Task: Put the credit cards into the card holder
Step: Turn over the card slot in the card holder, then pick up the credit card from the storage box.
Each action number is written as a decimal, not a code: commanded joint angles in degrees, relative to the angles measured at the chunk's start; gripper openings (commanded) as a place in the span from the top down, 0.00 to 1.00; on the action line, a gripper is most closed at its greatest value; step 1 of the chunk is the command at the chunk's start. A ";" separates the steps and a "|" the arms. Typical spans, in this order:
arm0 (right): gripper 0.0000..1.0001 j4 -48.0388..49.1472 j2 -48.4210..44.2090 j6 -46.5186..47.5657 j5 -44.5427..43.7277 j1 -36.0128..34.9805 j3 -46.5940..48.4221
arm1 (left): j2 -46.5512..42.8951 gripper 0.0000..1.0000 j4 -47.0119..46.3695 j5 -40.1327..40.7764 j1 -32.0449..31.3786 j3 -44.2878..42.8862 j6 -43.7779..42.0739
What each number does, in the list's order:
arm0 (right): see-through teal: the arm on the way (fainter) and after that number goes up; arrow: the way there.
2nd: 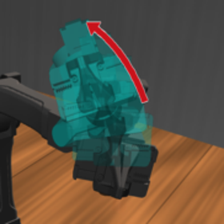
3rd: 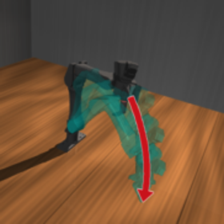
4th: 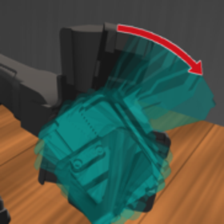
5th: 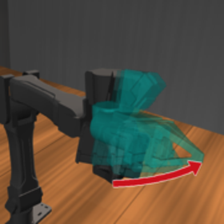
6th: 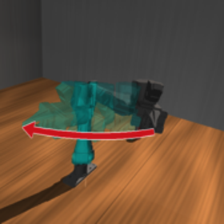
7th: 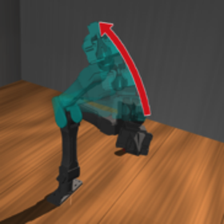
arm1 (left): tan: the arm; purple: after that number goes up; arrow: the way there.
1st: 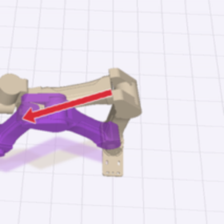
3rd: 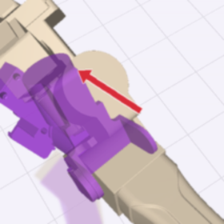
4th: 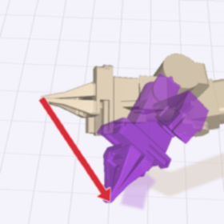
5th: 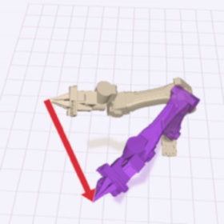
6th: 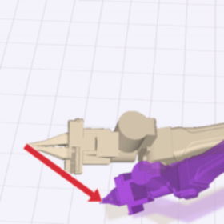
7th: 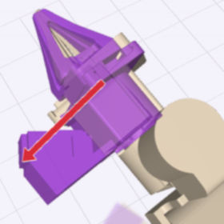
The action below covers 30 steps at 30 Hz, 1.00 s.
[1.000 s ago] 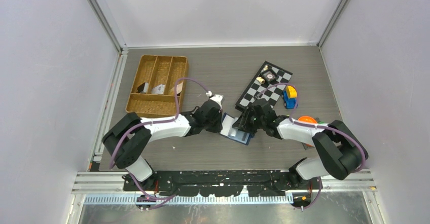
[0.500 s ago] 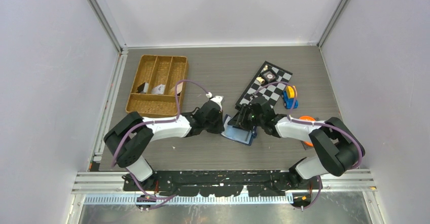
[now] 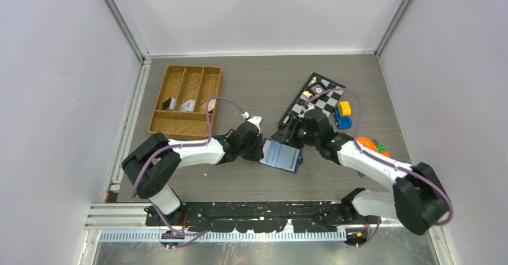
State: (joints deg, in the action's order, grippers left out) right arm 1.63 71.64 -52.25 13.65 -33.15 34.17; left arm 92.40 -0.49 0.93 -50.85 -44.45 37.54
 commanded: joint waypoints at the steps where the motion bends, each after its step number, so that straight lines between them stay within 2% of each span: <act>1: 0.49 -13.73 -7.94 4.02 -9.94 0.07 3.89 | -2.52 0.81 -0.43 -0.10 0.40 0.55 -0.21; 5: 0.47 -19.64 -10.51 4.38 -15.85 0.02 2.90 | -2.49 0.83 -0.56 -0.22 0.40 0.76 -0.17; 12: 0.45 -12.60 -7.84 2.17 -9.26 0.04 -0.72 | -3.47 0.80 1.50 0.74 0.49 0.40 -1.04; 17: 0.46 -13.64 -7.11 2.69 -9.98 0.06 -0.04 | -7.28 0.53 6.79 1.73 1.10 -0.84 -2.53; 19: 0.46 -14.87 -8.52 3.45 -11.13 0.01 0.15 | -9.79 0.45 9.80 2.32 1.19 -1.87 -3.68; 26: 0.29 -25.44 -16.58 9.34 -17.79 0.13 4.14 | -18.42 0.17 22.87 6.34 2.70 -7.95 -7.29; 30: 0.24 -33.52 -21.27 12.73 -19.94 0.18 8.88 | -19.82 0.01 33.31 6.23 6.96 -15.27 -11.43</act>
State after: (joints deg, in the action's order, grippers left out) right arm -23.88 54.98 -44.40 -1.67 -33.15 36.60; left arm 74.85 21.54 5.43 -47.77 -52.16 30.98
